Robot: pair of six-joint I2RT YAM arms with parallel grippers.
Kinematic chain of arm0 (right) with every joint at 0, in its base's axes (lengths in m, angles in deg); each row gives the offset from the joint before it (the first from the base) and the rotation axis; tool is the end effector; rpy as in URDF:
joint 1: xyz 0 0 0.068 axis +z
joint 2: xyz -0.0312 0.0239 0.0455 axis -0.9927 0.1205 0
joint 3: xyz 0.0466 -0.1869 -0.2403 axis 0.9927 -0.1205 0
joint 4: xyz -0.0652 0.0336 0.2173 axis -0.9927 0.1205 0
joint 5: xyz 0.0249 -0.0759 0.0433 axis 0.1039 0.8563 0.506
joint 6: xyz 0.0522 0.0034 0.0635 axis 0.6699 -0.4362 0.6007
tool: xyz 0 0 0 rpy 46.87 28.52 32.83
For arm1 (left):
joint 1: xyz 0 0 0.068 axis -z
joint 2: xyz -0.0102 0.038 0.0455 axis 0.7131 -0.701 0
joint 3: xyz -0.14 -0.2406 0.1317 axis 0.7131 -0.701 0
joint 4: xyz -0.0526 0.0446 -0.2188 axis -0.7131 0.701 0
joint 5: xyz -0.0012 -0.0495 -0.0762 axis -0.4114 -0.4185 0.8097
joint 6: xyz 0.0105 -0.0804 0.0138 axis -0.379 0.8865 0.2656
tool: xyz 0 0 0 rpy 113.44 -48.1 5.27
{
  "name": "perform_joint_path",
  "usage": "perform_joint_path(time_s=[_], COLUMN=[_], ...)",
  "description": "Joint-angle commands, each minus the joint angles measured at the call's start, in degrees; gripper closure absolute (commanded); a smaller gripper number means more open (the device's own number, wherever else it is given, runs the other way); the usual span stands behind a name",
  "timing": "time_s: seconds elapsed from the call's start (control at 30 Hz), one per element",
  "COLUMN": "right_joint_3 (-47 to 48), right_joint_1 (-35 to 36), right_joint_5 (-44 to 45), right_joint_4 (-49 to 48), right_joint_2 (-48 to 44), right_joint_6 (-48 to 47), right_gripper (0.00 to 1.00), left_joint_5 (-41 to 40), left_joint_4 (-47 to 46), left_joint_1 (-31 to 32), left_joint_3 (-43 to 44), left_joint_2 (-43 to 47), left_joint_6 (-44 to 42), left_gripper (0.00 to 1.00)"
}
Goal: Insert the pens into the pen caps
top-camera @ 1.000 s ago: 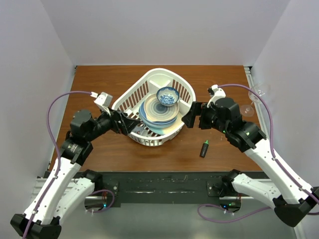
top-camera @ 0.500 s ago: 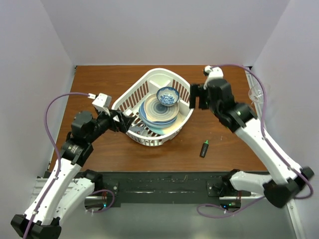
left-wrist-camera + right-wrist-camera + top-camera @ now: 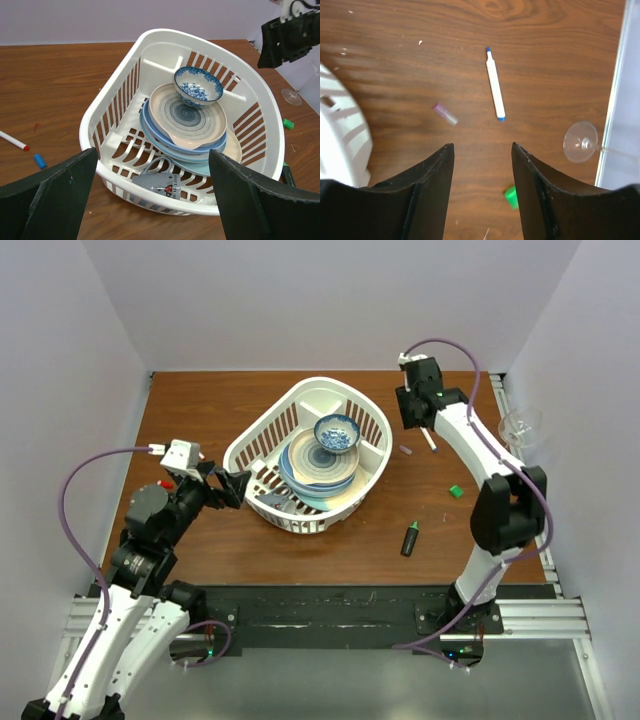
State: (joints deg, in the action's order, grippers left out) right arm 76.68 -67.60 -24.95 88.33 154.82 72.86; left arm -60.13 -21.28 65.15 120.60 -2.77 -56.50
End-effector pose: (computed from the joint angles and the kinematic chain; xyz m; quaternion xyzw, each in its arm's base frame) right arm 0.3887 0.0811 0.3258 -0.0800 0.9110 -0.1276 0.3838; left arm 0.0907 -0.0364 0.3432 0.0421 0.7358 -0.2241 0.6377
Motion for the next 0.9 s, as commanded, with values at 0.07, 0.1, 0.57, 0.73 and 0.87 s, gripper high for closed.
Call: perform_joint_path(time_s=[0.07, 0.1, 0.57, 0.73, 0.87], right_joint_3=[11.22, 12.54, 22.05, 21.61, 21.17], right_joint_1=[-3.43, -4.05, -8.89, -10.65, -11.35], right_joint_5=[-0.25, -1.38, -6.05, -7.72, -10.53], right_joint_4=[0.78, 1.23, 5.89, 5.71, 6.5], right_joint_2=[11.28, 14.43, 28.08, 29.92, 30.89], right_joint_6=[-5.19, -5.28, -6.86, -7.12, -7.3], right_gripper=[0.49, 0.51, 0.57, 0.58, 0.59], left_joint_5=[-2.79, -2.87, -4.45, -4.98, -4.72], left_joint_4=[-1.05, -1.05, -0.96, -1.05, -1.22], left_joint_1=[0.2, 0.2, 0.2, 0.2, 0.2], left_joint_3=[-0.29, -0.02, -0.02, -0.02, -0.02], left_joint_2=[0.5, 0.32, -0.03, 0.41, 0.32], left_joint_6=[-1.07, -1.16, -1.77, -1.86, -1.95], left_gripper=[0.02, 0.02, 0.03, 0.03, 0.04])
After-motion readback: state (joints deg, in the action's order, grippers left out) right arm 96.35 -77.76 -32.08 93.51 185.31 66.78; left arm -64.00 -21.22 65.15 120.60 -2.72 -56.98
